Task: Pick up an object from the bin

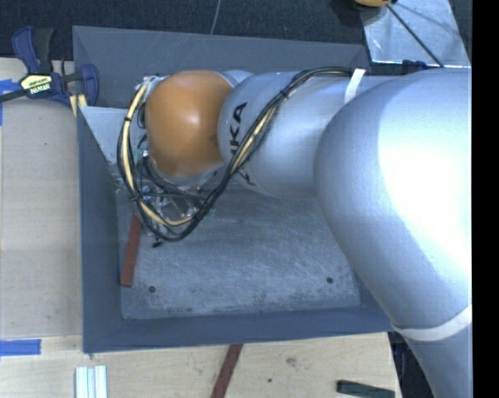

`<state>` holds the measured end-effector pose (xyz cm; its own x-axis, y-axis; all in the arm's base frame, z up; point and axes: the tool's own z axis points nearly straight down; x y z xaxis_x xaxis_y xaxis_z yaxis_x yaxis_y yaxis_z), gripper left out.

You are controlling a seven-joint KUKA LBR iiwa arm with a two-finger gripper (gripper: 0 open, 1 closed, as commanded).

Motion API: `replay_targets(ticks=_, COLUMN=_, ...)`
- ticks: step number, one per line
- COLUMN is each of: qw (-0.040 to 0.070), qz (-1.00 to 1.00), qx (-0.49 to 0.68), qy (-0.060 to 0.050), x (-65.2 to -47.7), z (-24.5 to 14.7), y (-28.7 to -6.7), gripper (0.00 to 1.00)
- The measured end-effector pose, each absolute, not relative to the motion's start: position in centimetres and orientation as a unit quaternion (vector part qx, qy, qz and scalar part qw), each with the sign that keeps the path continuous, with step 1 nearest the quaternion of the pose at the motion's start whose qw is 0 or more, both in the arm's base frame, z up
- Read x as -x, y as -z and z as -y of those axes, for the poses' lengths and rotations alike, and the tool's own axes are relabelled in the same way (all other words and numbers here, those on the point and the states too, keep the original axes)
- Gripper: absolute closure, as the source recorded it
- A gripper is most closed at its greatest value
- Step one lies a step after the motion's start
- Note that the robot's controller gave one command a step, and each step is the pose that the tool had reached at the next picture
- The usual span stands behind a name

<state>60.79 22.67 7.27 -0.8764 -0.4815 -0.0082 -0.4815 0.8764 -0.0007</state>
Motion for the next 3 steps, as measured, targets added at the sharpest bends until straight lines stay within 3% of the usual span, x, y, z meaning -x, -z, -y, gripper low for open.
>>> replay_targets(ticks=1, qw=0.002, qz=-0.969, qx=0.248, qy=-0.001, x=-60.7, z=-22.7, y=-7.1, gripper=0.0)
replay_targets(ticks=2, qw=0.002, qz=-0.969, qx=0.248, qy=-0.001, x=-60.7, z=-22.6, y=-7.1, gripper=0.0)
replay_targets(ticks=3, qw=0.001, qz=-0.9, qx=0.437, qy=0.0, x=-62.0, z=-15.4, y=-7.1, gripper=1.0)
